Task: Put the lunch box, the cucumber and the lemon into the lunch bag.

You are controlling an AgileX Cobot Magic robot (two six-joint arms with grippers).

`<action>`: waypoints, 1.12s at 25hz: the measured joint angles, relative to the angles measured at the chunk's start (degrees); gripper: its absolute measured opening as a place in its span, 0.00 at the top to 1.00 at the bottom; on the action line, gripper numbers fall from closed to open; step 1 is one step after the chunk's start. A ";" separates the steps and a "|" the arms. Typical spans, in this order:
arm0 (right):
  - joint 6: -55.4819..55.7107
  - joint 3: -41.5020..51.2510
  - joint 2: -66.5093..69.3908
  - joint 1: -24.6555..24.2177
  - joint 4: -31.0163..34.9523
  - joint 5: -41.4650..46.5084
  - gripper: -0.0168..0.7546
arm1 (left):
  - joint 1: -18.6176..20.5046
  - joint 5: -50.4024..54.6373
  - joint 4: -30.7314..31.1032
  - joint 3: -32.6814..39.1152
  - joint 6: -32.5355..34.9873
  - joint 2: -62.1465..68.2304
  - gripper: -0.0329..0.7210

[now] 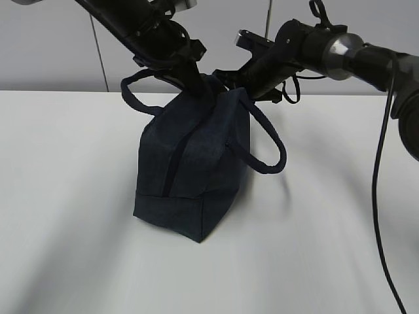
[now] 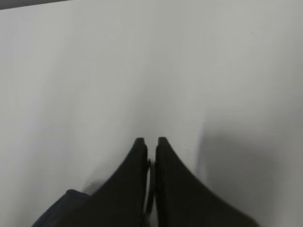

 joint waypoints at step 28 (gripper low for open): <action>-0.37 -26.58 1.15 -2.79 -10.88 28.71 0.37 | 0.00 0.50 2.55 0.26 0.12 -0.35 0.96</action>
